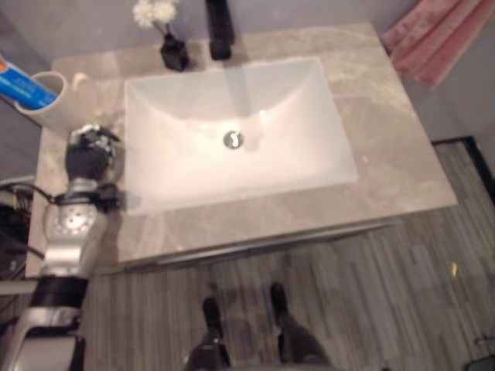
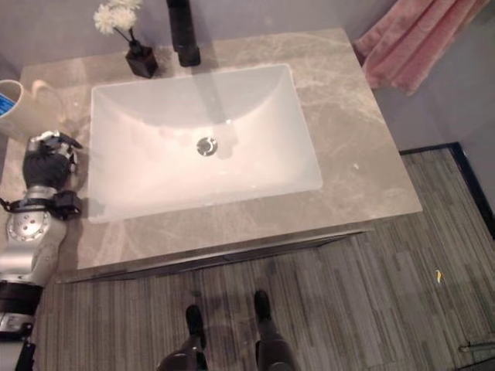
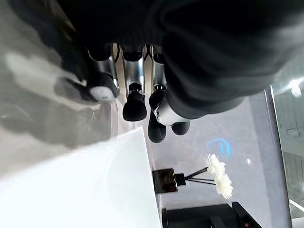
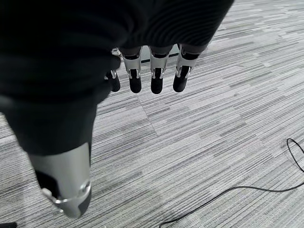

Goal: Put brush and paste in cup on sink, flatten towel.

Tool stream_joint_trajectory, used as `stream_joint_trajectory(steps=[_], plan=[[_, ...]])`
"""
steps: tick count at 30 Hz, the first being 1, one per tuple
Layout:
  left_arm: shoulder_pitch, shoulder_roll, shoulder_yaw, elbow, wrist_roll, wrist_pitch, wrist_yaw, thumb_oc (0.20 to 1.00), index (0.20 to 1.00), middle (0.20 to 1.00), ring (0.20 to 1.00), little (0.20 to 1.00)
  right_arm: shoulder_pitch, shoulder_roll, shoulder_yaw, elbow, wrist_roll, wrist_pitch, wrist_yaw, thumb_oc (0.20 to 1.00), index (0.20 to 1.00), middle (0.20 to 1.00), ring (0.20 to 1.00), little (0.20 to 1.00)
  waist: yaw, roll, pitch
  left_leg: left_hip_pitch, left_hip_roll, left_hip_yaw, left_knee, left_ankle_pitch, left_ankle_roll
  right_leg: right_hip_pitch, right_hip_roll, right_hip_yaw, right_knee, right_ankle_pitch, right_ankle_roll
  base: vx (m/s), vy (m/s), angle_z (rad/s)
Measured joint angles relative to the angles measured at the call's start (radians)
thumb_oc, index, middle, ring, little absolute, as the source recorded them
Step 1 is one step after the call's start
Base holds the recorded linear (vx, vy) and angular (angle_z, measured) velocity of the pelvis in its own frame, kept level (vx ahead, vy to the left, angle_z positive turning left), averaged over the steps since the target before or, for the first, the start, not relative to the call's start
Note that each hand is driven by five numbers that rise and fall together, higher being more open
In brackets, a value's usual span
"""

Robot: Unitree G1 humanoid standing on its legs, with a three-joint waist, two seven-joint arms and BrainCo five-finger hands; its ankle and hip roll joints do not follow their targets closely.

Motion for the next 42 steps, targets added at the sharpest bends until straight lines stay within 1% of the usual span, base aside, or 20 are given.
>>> stream_joint_trajectory(steps=[6,8,10,12,16,17,18,19,25,30,31,34,37,42], plan=[[-0.003,0.034,0.002,0.004,0.0,-0.006,0.014,0.2,0.2,0.2,0.2,0.2,-0.001,0.001,0.008,-0.012,0.0,-0.001,0.0,1.0,1.0,1.0,1.0,1.0,-0.002,-0.006,0.009,0.0,0.001,0.007,0.0,0.0,0.0,-0.002,0.002,0.005,0.005,0.001,0.0,0.02,0.003,-0.03],[-0.013,0.041,0.002,0.02,0.0,-0.006,0.014,0.2,0.2,0.2,0.2,0.2,-0.002,0.001,0.011,-0.013,0.0,-0.001,0.0,1.0,1.0,1.0,1.0,1.0,-0.002,-0.007,0.009,0.0,0.001,0.006,0.0,0.0,0.0,-0.002,0.003,0.005,0.005,0.001,0.0,0.0,0.0,0.0],[-0.054,0.066,-0.012,0.09,-0.001,-0.006,0.016,0.2,0.2,0.2,0.2,0.2,-0.004,0.001,0.04,-0.021,-0.001,0.0,0.0,1.0,1.0,1.0,1.0,1.0,-0.003,-0.008,0.01,0.0,0.001,0.006,0.0,0.0,0.0,-0.002,0.003,0.005,0.005,0.002,-0.001,0.0,0.0,0.0],[-0.061,0.071,-0.012,0.1,-0.002,-0.003,0.018,0.2,0.2,0.2,0.2,0.2,-0.004,0.003,0.053,-0.051,-0.001,-0.001,0.0,1.0,1.0,1.0,1.0,1.0,-0.005,-0.008,0.01,0.0,0.001,0.007,0.0,0.0,0.0,-0.003,0.002,0.005,0.005,0.002,-0.001,0.0,0.0,0.0],[-0.001,0.067,-0.009,0.023,-0.002,0.003,0.011,0.2,0.2,0.2,0.2,0.2,-0.015,0.003,0.06,-0.09,-0.001,-0.007,0.0,1.0,1.0,1.0,1.0,1.0,0.0,-0.008,0.01,0.003,0.001,0.005,0.0,0.0,0.0,0.003,0.002,0.003,0.005,0.002,-0.001,0.0,0.0,0.0],[0.038,0.052,-0.007,-0.036,-0.002,0.005,0.009,0.2,0.2,0.2,0.2,0.2,-0.02,0.004,0.06,-0.09,-0.001,-0.007,0.0,1.0,1.0,1.0,1.0,1.0,-0.003,-0.008,0.01,0.013,0.0,0.006,0.0,0.0,0.0,0.012,0.002,0.004,0.005,0.002,-0.001,0.0,0.0,0.0],[0.053,0.048,-0.01,-0.056,-0.002,0.005,0.005,0.2,0.2,0.2,0.2,0.2,-0.021,0.004,0.061,-0.09,-0.001,-0.007,0.0,1.0,1.0,1.0,1.0,1.0,-0.003,-0.008,0.011,0.019,0.0,0.006,0.0,0.0,0.0,0.017,0.002,0.004,0.005,0.002,0.0,0.0,0.0,0.0],[0.101,0.04,-0.014,-0.099,-0.001,0.009,-0.029,0.2,0.2,0.2,0.2,0.2,-0.023,0.004,0.06,-0.09,-0.002,-0.008,0.0,1.0,1.0,1.0,1.0,1.0,0.001,-0.009,0.011,0.037,0.0,0.005,0.0,0.0,0.0,0.036,0.002,0.002,0.005,0.001,0.0,0.0,0.0,0.0],[0.188,0.031,-0.006,-0.119,0.0,0.014,-0.076,0.2,0.2,0.2,0.2,0.2,-0.021,0.003,0.056,-0.075,-0.004,-0.006,0.001,1.0,1.0,1.0,1.0,1.0,0.009,-0.006,0.012,0.065,0.002,-0.01,-0.002,-0.005,0.004,0.068,0.0,-0.007,-0.002,-0.007,0.002,-0.03,0.001,0.04],[0.258,0.03,0.024,-0.139,0.0,0.02,-0.094,0.2,0.2,0.2,0.2,0.2,-0.012,0.002,0.052,-0.038,-0.038,-0.003,0.001,1.0,1.0,1.0,1.0,1.0,0.023,0.012,0.013,0.067,0.001,-0.022,-0.005,-0.004,0.004,0.077,-0.001,-0.019,-0.002,-0.007,0.002,-0.03,0.003,0.06],[0.27,0.03,0.031,-0.139,0.0,0.019,-0.094,0.2,0.2,0.2,0.2,0.2,-0.012,0.001,0.051,-0.035,-0.039,0.0,0.001,1.0,1.0,1.0,1.0,1.0,0.026,0.016,0.012,0.065,0.001,-0.025,-0.004,-0.004,0.004,0.077,-0.001,-0.021,-0.002,-0.004,-0.003,-0.03,0.007,0.08],[0.287,0.03,0.053,-0.139,0.0,0.029,-0.093,0.2,0.2,0.2,0.2,0.2,-0.014,0.0,0.037,-0.034,-0.039,-0.001,0.0,1.0,1.0,1.0,1.0,1.0,0.032,0.024,0.01,0.064,0.0,-0.028,0.0,0.0,-0.001,0.077,-0.001,-0.024,-0.001,-0.002,-0.004,-0.01,0.002,0.02],[0.29,0.032,0.063,-0.139,0.0,0.029,-0.093,0.2,0.2,0.2,0.2,0.2,-0.015,-0.001,0.031,-0.035,-0.039,-0.001,0.0,1.0,1.0,1.0,1.0,1.0,0.041,0.025,0.01,0.063,0.0,-0.026,0.0,0.001,-0.001,0.074,-0.001,-0.023,0.004,-0.002,-0.004,-0.01,0.0,-0.01],[0.284,0.035,0.11,-0.104,0.0,0.029,-0.079,0.2,0.2,0.2,0.2,0.2,-0.021,-0.008,0.015,-0.01,-0.039,-0.008,0.0,1.0,1.0,1.0,1.0,1.0,0.04,0.024,0.009,0.05,0.001,-0.017,0.0,0.001,-0.001,0.058,0.0,-0.016,0.005,-0.002,-0.003,0.0,-0.004,-0.05]])
